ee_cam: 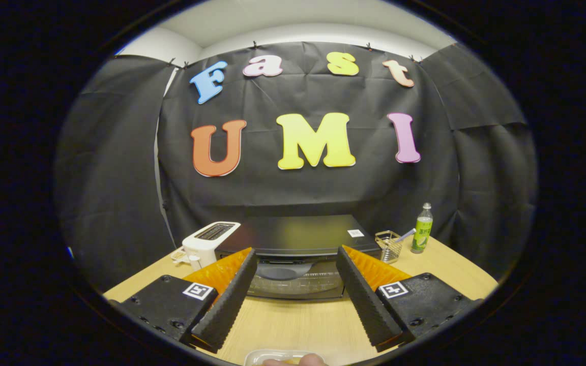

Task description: Open the toaster oven, put the food inside, and close the toaster oven door.

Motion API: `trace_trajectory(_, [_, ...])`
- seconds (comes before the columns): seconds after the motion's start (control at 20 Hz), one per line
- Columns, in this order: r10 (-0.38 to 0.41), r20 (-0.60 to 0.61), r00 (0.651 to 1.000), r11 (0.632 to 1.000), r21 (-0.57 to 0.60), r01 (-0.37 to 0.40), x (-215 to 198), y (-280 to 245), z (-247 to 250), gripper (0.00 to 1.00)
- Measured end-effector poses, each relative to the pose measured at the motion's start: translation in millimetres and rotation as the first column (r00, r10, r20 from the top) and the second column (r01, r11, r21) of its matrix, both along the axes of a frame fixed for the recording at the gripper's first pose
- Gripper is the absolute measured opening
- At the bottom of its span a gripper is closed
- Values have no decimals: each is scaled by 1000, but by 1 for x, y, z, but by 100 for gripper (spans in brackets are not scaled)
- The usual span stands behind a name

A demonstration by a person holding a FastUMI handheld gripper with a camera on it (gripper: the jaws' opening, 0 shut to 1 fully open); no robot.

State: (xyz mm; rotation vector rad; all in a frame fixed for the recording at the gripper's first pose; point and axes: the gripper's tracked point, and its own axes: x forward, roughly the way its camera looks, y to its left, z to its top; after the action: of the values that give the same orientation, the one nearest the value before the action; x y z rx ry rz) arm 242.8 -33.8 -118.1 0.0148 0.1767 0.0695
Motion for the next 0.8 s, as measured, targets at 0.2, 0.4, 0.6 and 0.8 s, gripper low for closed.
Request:
trace_trajectory(0.2, [-28, -24, 999, 999, -38, 27, 55, 9, -26, 100])
trace_trajectory(0.4, [-2, -49, 999, 998, -57, 0, 90, 25, -56, 100])
trace_trajectory(0.6, [-13, -60, 998, 999, -52, 10, 99, 26, -67, 100])
trace_trajectory(0.8, [-60, -43, 997, 997, -53, 57, 99, 22, -69, 100])
